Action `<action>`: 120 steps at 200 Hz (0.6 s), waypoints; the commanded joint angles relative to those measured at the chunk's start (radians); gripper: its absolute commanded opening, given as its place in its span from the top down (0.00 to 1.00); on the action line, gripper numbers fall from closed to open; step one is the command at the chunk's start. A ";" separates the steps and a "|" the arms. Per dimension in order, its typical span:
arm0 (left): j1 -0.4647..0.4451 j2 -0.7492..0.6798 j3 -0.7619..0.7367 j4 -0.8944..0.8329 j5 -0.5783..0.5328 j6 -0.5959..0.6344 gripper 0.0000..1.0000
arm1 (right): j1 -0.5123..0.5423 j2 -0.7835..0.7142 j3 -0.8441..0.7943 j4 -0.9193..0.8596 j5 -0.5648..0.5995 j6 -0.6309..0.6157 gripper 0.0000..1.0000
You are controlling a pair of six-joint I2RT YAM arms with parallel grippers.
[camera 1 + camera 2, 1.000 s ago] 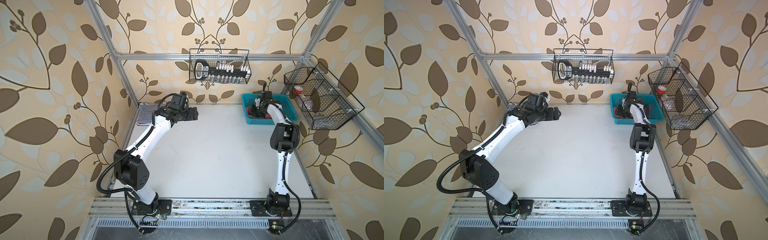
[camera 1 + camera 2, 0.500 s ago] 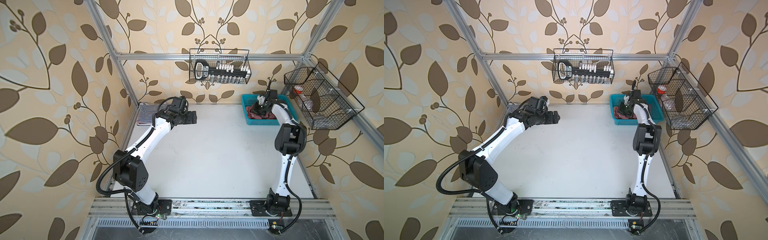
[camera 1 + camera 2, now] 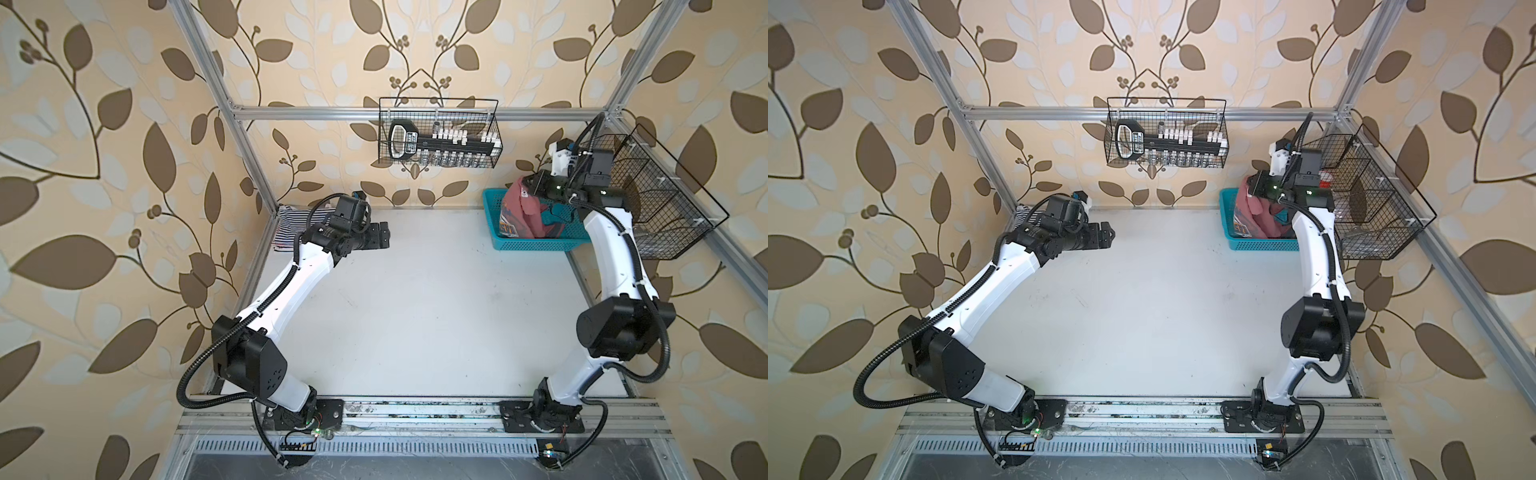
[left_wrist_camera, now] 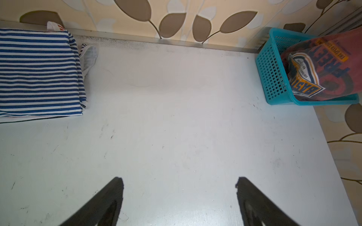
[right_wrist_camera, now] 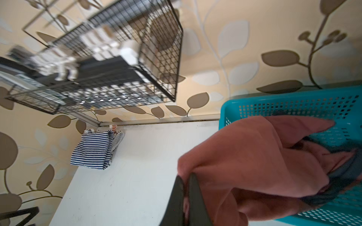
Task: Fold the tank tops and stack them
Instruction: 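Lift the pink tank top from the basket with the right gripper and drop it mid-table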
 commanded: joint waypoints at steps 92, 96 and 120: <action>0.001 -0.178 -0.071 0.074 0.038 -0.038 0.08 | 0.291 -0.427 0.074 0.150 0.017 -0.091 1.00; 0.001 -0.184 -0.074 0.079 0.045 -0.043 0.08 | 0.309 -0.430 0.074 0.152 0.019 -0.093 1.00; 0.001 -0.233 -0.103 0.105 0.100 -0.075 0.08 | 0.415 -0.448 0.071 0.156 0.037 -0.098 1.00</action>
